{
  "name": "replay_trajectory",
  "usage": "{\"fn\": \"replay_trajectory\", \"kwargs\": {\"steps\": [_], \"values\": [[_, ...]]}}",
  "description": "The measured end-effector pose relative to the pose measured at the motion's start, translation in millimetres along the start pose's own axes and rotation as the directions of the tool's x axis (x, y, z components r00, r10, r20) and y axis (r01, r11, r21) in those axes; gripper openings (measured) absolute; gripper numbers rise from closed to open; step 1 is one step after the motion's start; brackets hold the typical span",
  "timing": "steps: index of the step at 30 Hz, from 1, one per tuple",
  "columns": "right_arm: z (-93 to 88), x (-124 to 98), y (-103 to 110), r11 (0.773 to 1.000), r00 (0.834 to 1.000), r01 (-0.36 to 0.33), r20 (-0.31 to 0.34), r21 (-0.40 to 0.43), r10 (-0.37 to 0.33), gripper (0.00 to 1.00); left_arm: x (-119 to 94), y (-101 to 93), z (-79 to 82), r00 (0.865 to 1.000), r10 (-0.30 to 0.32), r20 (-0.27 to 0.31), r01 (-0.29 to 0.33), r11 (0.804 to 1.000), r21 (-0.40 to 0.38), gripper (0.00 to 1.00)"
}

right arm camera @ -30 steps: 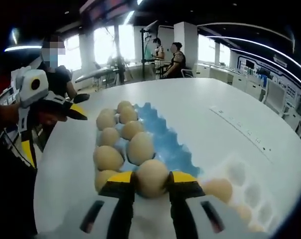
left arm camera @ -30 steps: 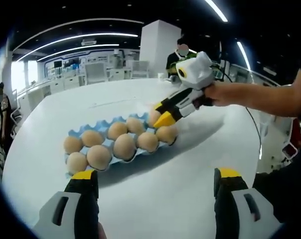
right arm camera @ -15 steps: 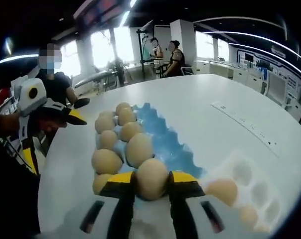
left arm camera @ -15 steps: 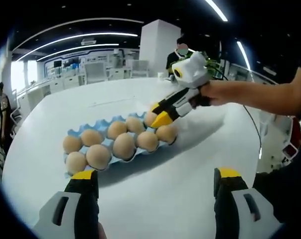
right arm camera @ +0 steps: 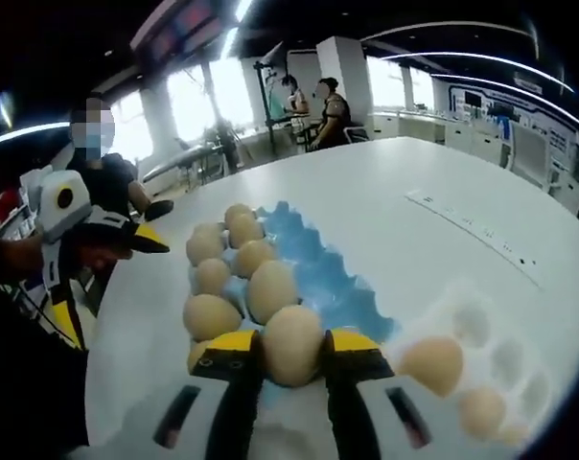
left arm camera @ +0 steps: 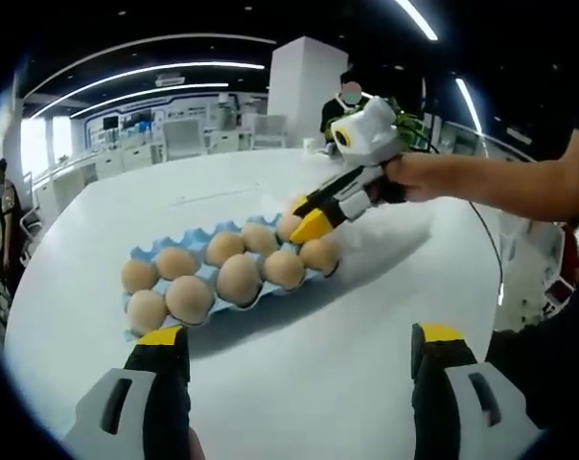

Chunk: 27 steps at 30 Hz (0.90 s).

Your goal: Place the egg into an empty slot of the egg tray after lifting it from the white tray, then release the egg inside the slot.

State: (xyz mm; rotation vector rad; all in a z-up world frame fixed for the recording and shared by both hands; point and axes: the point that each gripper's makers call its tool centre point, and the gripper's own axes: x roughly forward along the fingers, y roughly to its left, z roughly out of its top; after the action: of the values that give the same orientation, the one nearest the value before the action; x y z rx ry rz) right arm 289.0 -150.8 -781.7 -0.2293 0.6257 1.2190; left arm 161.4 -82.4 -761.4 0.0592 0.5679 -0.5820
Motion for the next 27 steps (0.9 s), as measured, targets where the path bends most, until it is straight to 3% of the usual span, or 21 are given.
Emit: {"fn": "replay_trajectory", "kwargs": {"steps": [27], "values": [[2.6, -3.1, -2.3, 1.000, 1.000, -0.007, -0.021, 0.001, 0.007, 0.27, 2.0, -1.5, 1.1, 1.000, -0.003, 0.000, 0.003, 1.000, 0.002, 0.97]]}}
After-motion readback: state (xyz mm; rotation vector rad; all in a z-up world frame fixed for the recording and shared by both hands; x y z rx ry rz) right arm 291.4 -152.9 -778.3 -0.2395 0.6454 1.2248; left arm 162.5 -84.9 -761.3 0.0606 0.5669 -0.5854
